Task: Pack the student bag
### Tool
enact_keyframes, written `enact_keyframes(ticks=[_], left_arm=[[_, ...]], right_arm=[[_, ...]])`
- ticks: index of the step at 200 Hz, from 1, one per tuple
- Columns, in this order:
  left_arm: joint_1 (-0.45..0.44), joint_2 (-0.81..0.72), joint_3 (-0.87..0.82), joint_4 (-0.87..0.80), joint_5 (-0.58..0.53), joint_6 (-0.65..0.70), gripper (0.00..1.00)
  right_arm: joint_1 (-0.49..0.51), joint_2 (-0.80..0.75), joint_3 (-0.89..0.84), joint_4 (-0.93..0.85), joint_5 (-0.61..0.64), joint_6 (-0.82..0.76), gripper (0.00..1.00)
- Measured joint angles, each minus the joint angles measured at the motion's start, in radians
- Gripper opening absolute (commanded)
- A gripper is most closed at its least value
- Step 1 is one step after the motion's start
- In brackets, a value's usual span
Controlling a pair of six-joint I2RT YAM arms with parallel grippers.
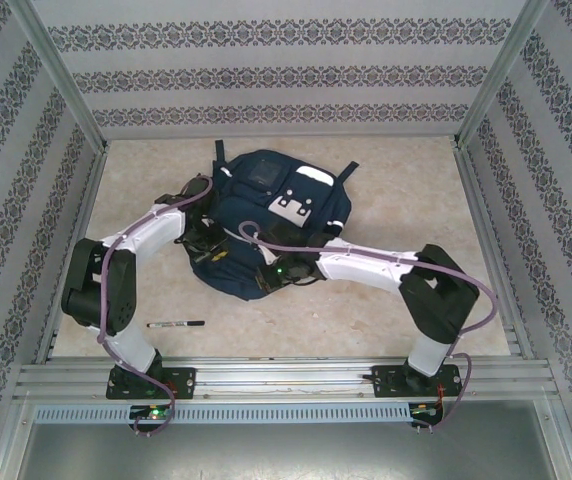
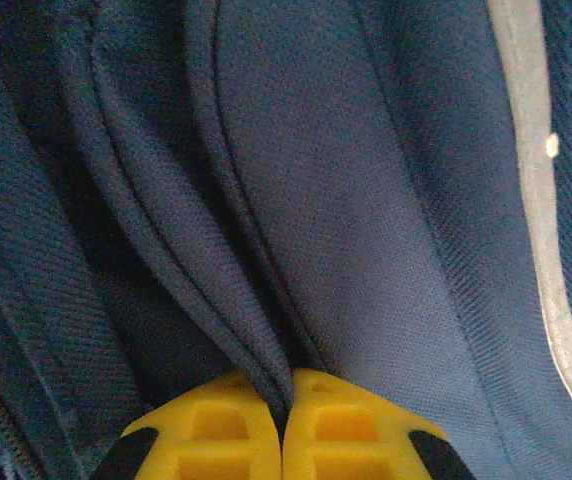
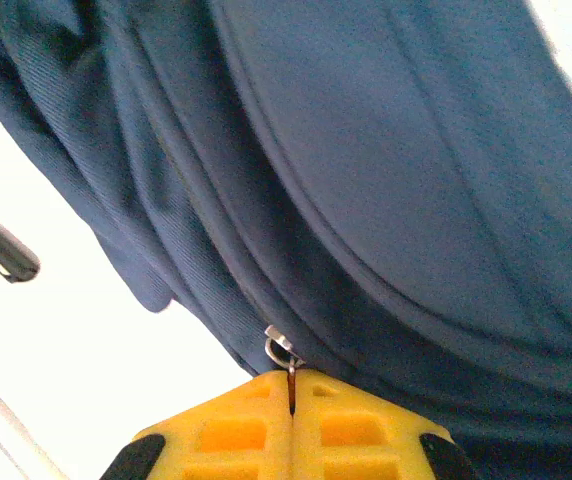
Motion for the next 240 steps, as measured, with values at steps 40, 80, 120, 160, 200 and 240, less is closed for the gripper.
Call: enact_keyframes(ticks=[40,80,120,160,200,240], left_arm=[[0.005,0.034,0.072,-0.016,0.037,0.167,0.00],[0.009,0.080,0.131,-0.012,0.085,0.380,0.00],[0.022,0.109,0.139,-0.011,0.119,0.531,0.00],[0.024,0.116,0.150,0.002,0.188,0.602,0.00],[0.031,0.103,0.155,0.019,0.256,0.593,0.36],[0.040,-0.033,0.152,0.016,0.296,0.569,0.45]], right_arm=[[-0.122,-0.111,-0.088,-0.061,0.085,-0.076,0.00],[-0.288,-0.143,-0.116,-0.043,0.110,-0.150,0.00],[-0.423,-0.116,-0.108,-0.017,0.147,-0.210,0.00],[-0.500,-0.080,-0.090,-0.015,0.092,-0.208,0.05],[-0.541,-0.122,-0.108,-0.029,0.069,-0.169,0.40],[-0.598,-0.277,-0.147,-0.099,-0.036,-0.193,0.48]])
